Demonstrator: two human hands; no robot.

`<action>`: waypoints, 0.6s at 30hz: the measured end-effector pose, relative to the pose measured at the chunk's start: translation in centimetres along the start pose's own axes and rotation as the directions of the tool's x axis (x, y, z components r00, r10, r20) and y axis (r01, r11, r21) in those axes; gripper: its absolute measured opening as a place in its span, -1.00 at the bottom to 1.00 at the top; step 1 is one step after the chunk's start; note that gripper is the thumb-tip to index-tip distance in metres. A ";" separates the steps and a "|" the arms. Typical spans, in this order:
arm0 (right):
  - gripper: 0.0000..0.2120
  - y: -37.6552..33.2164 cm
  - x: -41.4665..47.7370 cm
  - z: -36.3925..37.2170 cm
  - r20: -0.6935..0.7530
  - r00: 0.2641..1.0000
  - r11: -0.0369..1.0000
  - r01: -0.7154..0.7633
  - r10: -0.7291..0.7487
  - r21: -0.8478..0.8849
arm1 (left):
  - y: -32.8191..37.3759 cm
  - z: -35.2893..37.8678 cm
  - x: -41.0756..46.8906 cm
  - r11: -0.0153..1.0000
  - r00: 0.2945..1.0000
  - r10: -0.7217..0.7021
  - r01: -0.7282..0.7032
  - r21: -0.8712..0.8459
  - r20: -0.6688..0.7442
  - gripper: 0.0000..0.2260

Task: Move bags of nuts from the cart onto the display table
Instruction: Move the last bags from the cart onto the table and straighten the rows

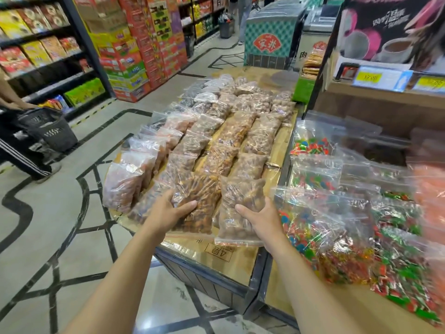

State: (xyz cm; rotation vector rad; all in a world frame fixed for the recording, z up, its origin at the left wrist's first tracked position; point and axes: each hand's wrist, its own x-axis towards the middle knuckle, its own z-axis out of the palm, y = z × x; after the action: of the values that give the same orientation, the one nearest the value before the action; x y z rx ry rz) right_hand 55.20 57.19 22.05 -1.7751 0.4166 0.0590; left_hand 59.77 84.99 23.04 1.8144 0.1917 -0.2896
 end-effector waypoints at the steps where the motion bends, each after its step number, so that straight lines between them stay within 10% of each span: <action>1: 0.32 0.2 0.0 0.3 -0.006 1.000 1.000 -0.014 0.014 0.005 | 0.3 0.1 -0.2 1.000 1.000 0.003 -0.003 0.000 0.011 -0.13; 11: -0.16 0.7 -1.5 4.6 -0.131 0.975 0.984 -0.172 0.178 0.055 | -2.4 -1.0 2.6 0.998 0.979 -0.053 0.058 -0.021 0.197 -0.42; 18: 0.00 2.1 -2.6 8.0 -0.218 0.938 0.963 -0.259 0.270 0.080 | -4.3 -2.3 4.4 0.997 0.953 -0.075 0.071 0.024 0.294 -0.62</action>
State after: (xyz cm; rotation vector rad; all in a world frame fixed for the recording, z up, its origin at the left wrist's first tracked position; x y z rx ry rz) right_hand 53.62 65.01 18.82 -1.6721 0.8160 0.0347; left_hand 62.99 88.27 18.37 1.7552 0.0468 -0.6101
